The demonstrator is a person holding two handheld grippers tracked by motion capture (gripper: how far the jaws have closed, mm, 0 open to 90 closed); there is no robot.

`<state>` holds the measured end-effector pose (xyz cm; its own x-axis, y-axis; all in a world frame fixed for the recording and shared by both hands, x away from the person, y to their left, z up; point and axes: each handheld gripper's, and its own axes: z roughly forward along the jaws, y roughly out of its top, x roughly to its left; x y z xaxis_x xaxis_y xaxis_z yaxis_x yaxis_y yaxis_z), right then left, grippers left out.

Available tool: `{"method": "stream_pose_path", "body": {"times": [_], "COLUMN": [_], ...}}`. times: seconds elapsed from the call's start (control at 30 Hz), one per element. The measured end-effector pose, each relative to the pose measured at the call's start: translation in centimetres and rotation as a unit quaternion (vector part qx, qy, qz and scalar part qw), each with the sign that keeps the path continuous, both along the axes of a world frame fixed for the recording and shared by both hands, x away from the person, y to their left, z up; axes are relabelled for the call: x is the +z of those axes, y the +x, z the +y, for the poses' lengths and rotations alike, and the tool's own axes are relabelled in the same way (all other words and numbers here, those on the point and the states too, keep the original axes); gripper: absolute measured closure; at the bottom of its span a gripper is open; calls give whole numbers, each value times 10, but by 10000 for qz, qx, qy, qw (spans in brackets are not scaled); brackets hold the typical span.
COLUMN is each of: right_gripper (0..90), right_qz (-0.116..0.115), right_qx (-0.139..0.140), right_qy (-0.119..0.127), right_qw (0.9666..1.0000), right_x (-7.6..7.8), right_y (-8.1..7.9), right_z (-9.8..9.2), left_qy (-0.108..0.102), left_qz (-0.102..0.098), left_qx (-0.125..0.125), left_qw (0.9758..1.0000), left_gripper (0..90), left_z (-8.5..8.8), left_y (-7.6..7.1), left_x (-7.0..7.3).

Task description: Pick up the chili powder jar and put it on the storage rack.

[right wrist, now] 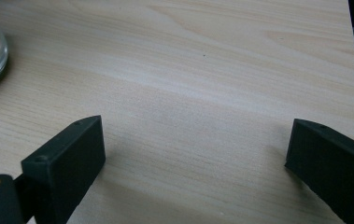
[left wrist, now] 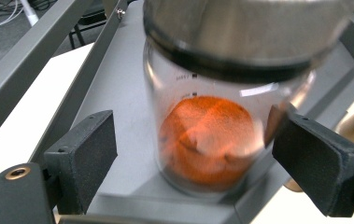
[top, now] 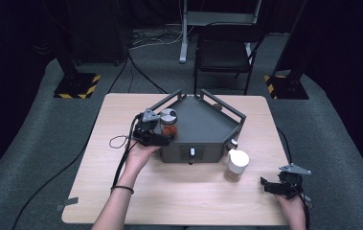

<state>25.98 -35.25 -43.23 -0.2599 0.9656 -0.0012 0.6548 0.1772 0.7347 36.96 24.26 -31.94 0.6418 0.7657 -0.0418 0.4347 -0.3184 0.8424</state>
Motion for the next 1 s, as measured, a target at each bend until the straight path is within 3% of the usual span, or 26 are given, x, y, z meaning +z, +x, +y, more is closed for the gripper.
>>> {"method": "stream_pose_path", "body": {"times": [0.5,0.8,1.0], "right_gripper": [35,35,35], "right_qz": [-2,-2,-1], "right_qx": [2,1,1], "right_qy": [-1,-1,-1], "right_qw": [10000,10000,10000], "right_x": [0,0,0], "right_y": [0,0,0], "right_z": [0,0,0], "left_qy": [-178,-5,-64], "left_qz": [-109,-45,-49], "left_qx": [33,123,152], "left_qw": [9998,9999,9999], "left_gripper": [39,8,4], "left_z": [35,48,59], "left_y": [-26,-40,-53], "left_x": [-16,-31,-44]}}
